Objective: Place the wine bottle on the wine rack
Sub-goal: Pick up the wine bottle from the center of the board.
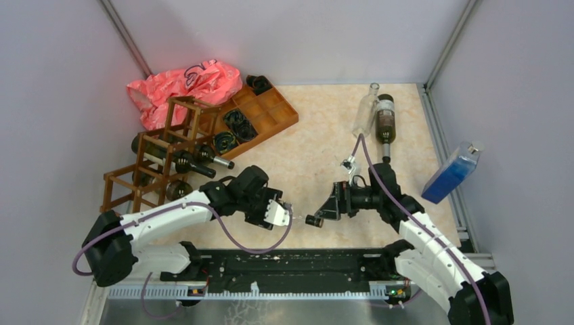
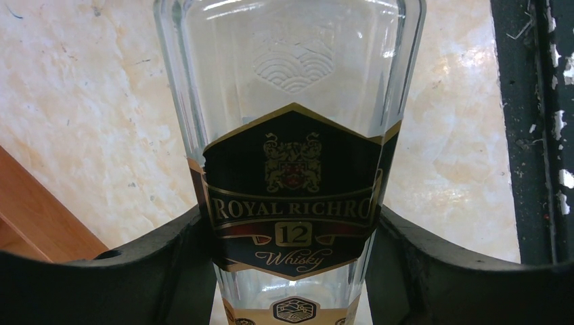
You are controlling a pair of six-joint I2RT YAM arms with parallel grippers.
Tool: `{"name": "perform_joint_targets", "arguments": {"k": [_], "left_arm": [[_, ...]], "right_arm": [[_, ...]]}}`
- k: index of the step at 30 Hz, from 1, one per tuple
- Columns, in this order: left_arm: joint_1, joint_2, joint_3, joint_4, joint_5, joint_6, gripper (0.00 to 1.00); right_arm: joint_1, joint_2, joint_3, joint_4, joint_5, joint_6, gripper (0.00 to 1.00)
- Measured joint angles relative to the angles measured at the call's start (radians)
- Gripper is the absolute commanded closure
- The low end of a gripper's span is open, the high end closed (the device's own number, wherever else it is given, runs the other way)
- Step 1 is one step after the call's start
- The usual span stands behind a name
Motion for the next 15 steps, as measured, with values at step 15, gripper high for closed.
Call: {"name": "perform_joint_targets", "arguments": {"k": [15], "left_arm": [[0.002, 0.059, 0.071, -0.043, 0.047, 0.072, 1.0]], "right_arm": [[0.125, 0.173, 0.007, 0.023, -0.071, -0.014, 0.15]]}}
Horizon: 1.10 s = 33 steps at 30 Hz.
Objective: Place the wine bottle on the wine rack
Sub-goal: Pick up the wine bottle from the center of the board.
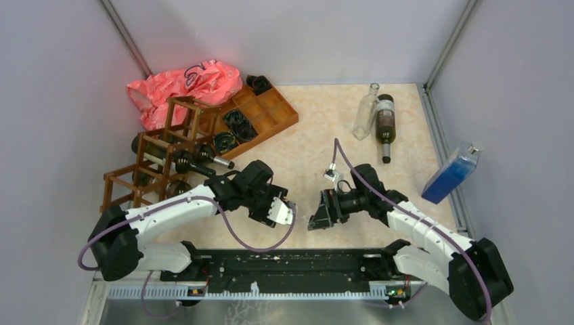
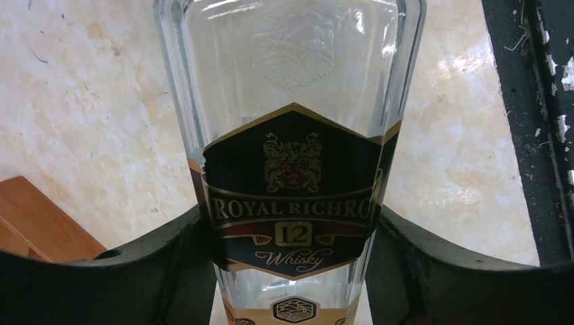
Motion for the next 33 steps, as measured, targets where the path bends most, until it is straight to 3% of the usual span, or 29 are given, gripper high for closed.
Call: {"name": "perform_joint_targets", "arguments": {"k": [11, 17, 19, 22, 24, 25, 26, 31, 33], "left_arm": [[0.0, 0.05, 0.032, -0.005, 0.042, 0.017, 1.0], [0.0, 0.068, 0.047, -0.011, 0.043, 0.017, 1.0], [0.0, 0.069, 0.051, -0.011, 0.043, 0.017, 1.0], [0.0, 0.074, 0.058, -0.013, 0.043, 0.017, 1.0], [0.0, 0.075, 0.061, -0.017, 0.046, 0.017, 1.0], [0.0, 0.076, 0.062, -0.019, 0.045, 0.017, 0.94], [0.0, 0.078, 0.062, -0.022, 0.042, 0.014, 0.82], [0.0, 0.079, 0.062, -0.018, 0.019, -0.005, 0.05], [0.0, 0.075, 0.061, 0.0, 0.005, -0.019, 0.01]], "right_arm": [[0.034, 0.098, 0.01, 0.116, -0.028, 0.036, 0.38], [0.049, 0.118, 0.014, 0.14, -0.039, 0.048, 0.44], [0.054, 0.119, 0.014, 0.146, -0.04, 0.052, 0.57], [0.061, 0.12, 0.014, 0.154, -0.036, 0.058, 0.95], [0.06, 0.123, 0.011, 0.147, -0.018, 0.067, 1.0], [0.061, 0.126, 0.011, 0.146, -0.018, 0.075, 1.0], [0.062, 0.126, 0.011, 0.149, -0.02, 0.079, 1.0], [0.064, 0.119, 0.002, 0.19, -0.014, 0.125, 1.0], [0.064, 0.106, -0.018, 0.221, -0.01, 0.16, 1.0]]}}
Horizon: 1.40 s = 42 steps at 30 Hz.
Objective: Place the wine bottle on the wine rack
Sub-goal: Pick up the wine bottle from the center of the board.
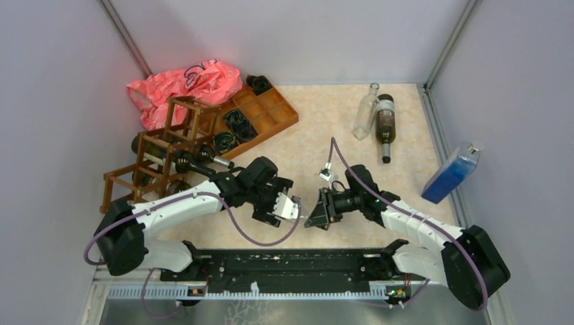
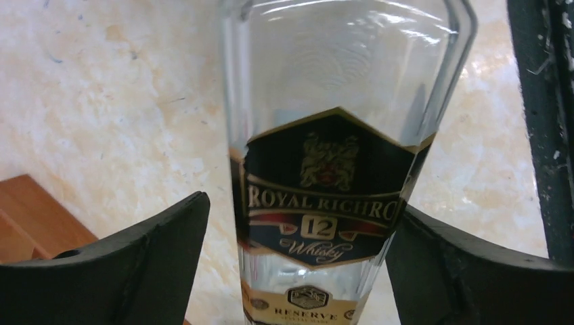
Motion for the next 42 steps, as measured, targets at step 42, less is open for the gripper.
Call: {"name": "perform_joint_targets", "arguments": {"k": [42], "left_arm": [[0.0, -0.454, 0.016, 0.232, -0.056, -0.759, 0.01]], "right_arm": [[0.003, -0.106, -0.175, 0.463, 0.12, 0.384, 1.0]]}}
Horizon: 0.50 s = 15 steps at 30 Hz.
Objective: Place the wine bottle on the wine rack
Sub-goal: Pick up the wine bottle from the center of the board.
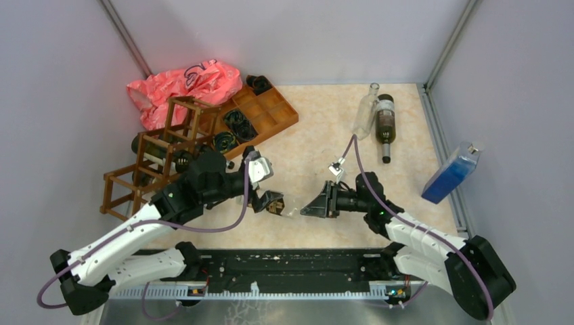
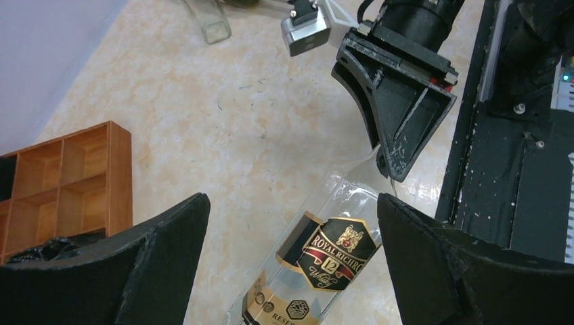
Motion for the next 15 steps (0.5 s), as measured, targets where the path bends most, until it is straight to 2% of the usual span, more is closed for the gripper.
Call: {"name": "perform_joint_targets", "arguments": {"k": [9, 15], "left_arm": [[0.001, 0.045, 0.205, -0.102, -0.113, -0.055, 0.01], [0.004, 0.044, 0.243, -0.104, -0.172, -0.081, 0.01]], "right_arm": [[0.0, 0.08, 0.003, 0.088, 0.04, 0.026, 1.0], [0.002, 0.126, 0.064, 0.09, 0.065, 0.027, 1.0]]}}
